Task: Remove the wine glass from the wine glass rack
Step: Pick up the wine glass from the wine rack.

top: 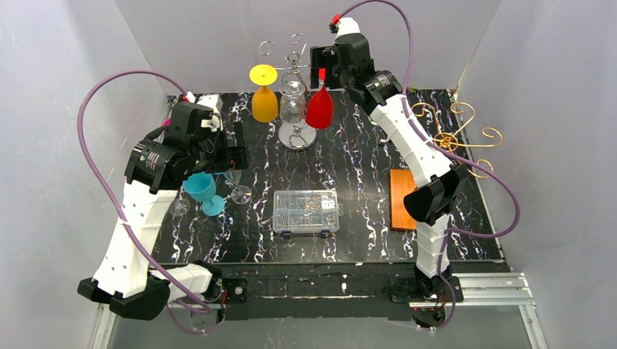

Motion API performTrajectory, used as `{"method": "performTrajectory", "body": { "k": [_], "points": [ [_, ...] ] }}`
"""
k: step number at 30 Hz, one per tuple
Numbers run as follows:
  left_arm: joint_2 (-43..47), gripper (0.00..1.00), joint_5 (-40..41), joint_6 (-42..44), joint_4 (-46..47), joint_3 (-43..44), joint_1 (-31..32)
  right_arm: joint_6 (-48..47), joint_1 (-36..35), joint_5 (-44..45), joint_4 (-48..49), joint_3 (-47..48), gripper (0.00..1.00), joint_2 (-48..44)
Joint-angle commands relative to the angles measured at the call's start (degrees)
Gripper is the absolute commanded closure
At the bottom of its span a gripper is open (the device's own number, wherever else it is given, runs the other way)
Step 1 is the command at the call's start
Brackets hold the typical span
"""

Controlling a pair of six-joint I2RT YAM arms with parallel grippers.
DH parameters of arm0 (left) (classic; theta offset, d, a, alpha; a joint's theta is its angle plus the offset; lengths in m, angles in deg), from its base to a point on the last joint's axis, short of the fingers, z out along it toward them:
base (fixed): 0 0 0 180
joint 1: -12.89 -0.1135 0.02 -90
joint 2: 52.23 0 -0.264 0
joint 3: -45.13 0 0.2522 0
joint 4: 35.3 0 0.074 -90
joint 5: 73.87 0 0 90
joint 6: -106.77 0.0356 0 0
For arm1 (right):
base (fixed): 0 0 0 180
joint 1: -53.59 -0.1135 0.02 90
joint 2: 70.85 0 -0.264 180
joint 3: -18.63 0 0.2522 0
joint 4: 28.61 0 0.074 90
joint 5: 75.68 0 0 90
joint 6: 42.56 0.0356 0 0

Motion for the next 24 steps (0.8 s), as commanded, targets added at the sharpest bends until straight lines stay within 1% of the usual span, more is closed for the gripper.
{"method": "performTrajectory", "body": {
  "k": [1, 6, 13, 15, 24],
  "points": [
    [0.5, 0.02, 1.2, 0.7, -1.5, 1.5, 0.3, -0.7, -0.4, 0.9, 0.9, 2.4, 0.05, 0.7],
    [0.7, 0.02, 1.4, 0.8, -1.7, 1.6, 0.3, -0.5, -0.5, 1.3, 1.2, 2.6, 0.09, 0.6],
    [0.8, 0.02, 1.5, 0.8, -1.7, 1.4, 0.2, -0.5, -0.7, 2.4, 2.0, 2.6, 0.21, -0.8],
    [0.8, 0.02, 1.5, 0.8, -1.7, 1.5, 0.2, -0.5, -0.7, 2.7, 2.0, 2.5, 0.23, -1.3],
    [0.7, 0.02, 1.6, 0.8, -1.6, 1.4, 0.3, -1.0, -0.7, 4.6, 3.0, 0.7, 0.26, -4.5]
  ]
}}
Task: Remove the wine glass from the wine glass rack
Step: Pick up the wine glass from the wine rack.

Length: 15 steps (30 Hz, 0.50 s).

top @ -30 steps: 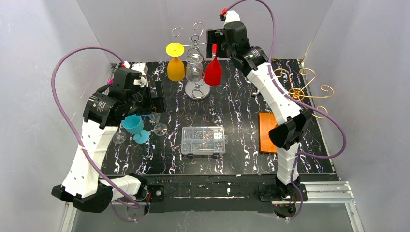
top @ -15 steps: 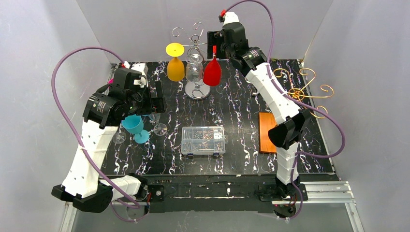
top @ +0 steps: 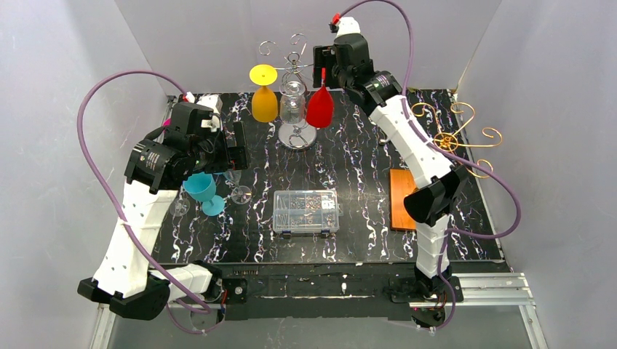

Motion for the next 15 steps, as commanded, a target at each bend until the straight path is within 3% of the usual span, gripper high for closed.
{"method": "performTrajectory", "body": {
  "k": [1, 15],
  "points": [
    [0.6, 0.02, 1.1, 0.6, -1.4, 1.3, 0.2, -0.8, -0.2, 1.8, 2.9, 0.8, 0.26, -4.7],
    [0.7, 0.02, 1.2, 0.6, -1.4, 1.0, 0.2, -0.3, -0.6, 0.6, 2.4, -3.4, 0.27, -8.1]
  ]
}}
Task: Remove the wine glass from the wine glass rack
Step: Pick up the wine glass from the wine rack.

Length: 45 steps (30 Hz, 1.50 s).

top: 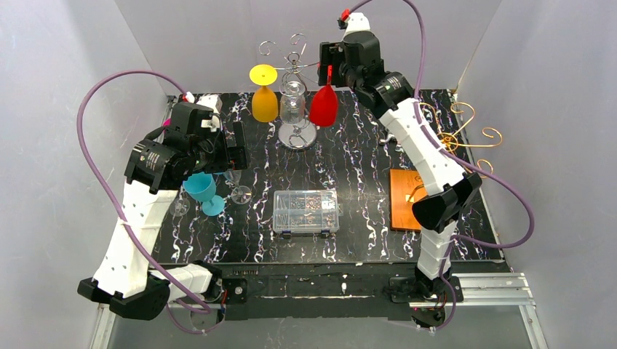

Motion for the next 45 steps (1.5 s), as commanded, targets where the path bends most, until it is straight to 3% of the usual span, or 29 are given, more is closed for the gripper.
{"method": "performTrajectory", "body": {
  "k": [1, 18, 45],
  "points": [
    [0.7, 0.02, 0.9, 0.6, -1.4, 1.0, 0.2, -0.3, -0.7, -0.1, 2.2, -0.9, 0.27, -3.0],
    [0.9, 0.02, 0.9, 0.7, -1.3, 0.8, 0.2, -3.0, -3.2, -1.3, 3.8, -1.3, 0.27, -2.1],
    [0.0, 0.02, 1.8, 1.8, -2.0, 2.4, 0.2, -4.9, -3.2, 6.8, 8.6, 3.2, 0.26, 4.0]
  ]
}}
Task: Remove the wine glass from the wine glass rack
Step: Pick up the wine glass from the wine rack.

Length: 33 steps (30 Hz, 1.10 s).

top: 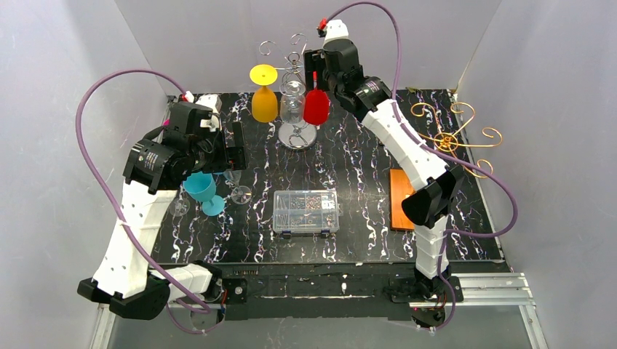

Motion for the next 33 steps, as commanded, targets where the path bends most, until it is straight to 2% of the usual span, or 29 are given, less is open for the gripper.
{"method": "performTrajectory", "body": {
  "k": [1, 33],
  "points": [
    [0.1, 0.02, 1.2, 0.8, -1.2, 1.4, 0.2, -0.6, -0.3, 3.7, 3.7, 3.3, 0.26, -0.6],
    [1.1, 0.02, 0.9, 0.6, -1.6, 1.6, 0.2, -0.6, 0.8, 7.7, 2.3, 1.6, 0.25, -3.4]
  ]
}}
